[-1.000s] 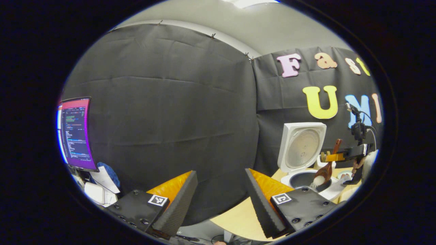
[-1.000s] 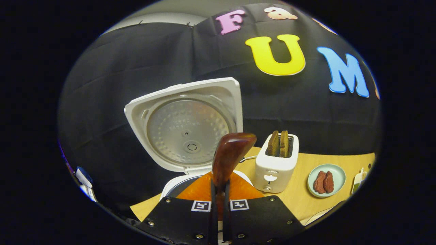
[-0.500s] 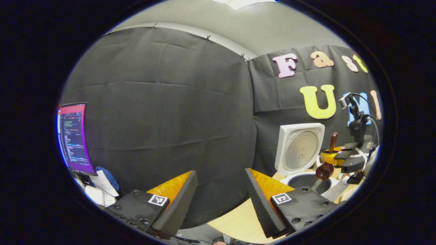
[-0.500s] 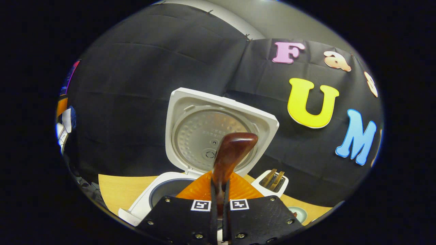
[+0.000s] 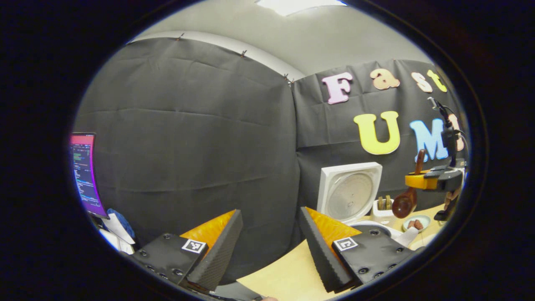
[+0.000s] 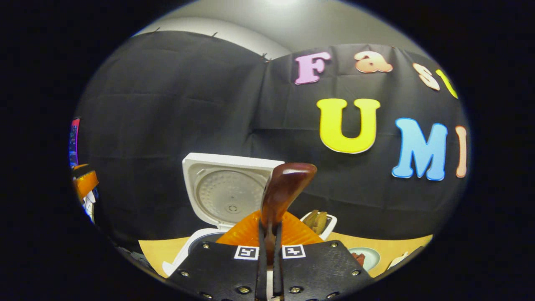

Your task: Close the left gripper, press the button to open the rice cooker; take a wooden spoon from the chopstick holder with the right hand, scoop a spoonful of rice and pour it into the rice cooker, then put the wooden spoon back into the chopstick holder.

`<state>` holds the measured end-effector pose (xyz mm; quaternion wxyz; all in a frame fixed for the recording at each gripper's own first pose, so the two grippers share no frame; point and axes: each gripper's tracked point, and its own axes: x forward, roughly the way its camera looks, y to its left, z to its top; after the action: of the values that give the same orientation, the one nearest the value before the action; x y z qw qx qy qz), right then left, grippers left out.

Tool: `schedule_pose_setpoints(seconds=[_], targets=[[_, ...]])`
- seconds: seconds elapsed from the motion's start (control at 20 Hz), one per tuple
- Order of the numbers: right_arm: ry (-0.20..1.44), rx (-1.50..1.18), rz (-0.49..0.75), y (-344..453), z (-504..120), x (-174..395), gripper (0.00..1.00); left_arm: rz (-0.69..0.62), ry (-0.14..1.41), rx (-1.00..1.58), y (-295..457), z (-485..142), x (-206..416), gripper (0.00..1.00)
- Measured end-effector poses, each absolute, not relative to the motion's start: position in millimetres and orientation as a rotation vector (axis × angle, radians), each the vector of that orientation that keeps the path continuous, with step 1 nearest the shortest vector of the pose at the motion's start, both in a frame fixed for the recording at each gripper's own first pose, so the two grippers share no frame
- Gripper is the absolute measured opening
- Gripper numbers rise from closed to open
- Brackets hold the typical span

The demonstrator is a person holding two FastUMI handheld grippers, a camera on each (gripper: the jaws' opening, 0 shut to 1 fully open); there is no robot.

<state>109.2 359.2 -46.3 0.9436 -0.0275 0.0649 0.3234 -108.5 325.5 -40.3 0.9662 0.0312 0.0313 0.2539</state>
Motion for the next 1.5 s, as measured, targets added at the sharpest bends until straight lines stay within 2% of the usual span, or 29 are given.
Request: schedule_pose_setpoints(seconds=[0.3, 0.85, 0.95, 1.0, 1.15, 1.5], targets=[[0.143, -0.058, 0.486, 238, -50, 123, 0.06, 0.401, 0.036, 0.058, 263, -26, -67, 0.99], [0.228, -0.005, 0.17, 37, -92, 119, 0.06, 0.198, 0.013, 0.072, 139, -5, -16, 0.99], [0.258, -0.007, 0.104, 2, -111, 116, 0.06, 0.187, 0.013, 0.075, 125, -3, -13, 0.99], [0.276, -0.008, 0.078, -11, -121, 112, 0.06, 0.185, 0.015, 0.076, 121, -4, -12, 0.95], [0.338, 0.002, 0.003, -45, -156, 106, 0.06, 0.19, 0.021, 0.08, 115, -4, -13, 0.98], [0.501, 0.107, -0.127, -88, -239, 92, 0.06, 0.233, 0.03, 0.097, 117, -3, -20, 0.92]])
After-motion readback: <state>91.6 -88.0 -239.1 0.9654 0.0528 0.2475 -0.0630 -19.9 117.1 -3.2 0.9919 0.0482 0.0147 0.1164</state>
